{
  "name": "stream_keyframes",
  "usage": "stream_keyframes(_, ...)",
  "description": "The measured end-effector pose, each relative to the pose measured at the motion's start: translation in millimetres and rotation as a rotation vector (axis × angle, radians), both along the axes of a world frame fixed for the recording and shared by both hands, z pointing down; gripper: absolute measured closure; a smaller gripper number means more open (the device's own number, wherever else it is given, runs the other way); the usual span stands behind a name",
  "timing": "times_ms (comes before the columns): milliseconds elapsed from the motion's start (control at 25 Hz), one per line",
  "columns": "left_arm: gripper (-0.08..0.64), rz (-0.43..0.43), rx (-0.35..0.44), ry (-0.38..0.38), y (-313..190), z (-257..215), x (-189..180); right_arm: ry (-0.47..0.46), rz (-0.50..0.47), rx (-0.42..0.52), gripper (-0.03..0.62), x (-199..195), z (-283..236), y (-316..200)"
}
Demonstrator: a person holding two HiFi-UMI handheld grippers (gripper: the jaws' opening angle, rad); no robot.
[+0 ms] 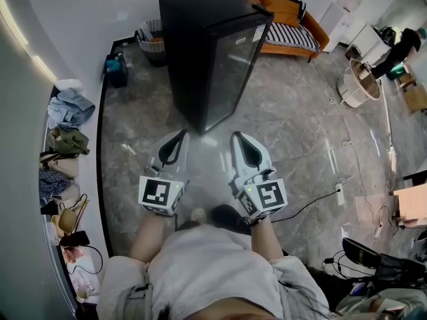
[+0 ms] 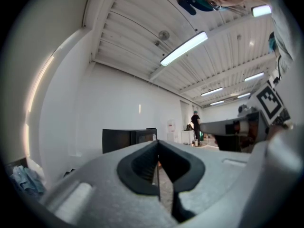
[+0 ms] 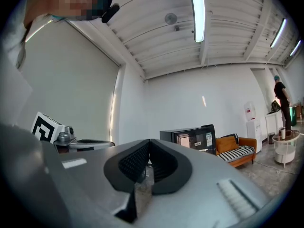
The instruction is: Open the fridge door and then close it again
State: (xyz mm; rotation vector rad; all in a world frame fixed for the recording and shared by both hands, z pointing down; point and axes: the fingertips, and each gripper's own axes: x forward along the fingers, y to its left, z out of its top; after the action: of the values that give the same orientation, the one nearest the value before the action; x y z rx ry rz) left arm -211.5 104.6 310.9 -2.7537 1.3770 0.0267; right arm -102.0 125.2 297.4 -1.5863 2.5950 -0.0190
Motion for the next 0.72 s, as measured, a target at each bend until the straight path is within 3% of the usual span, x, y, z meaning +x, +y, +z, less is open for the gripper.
stream_keyframes(720, 0.557, -0.042, -0.002, 0.007, -103, -5, 55, 0.017, -0.066, 0.009, 0.589, 47, -8, -108)
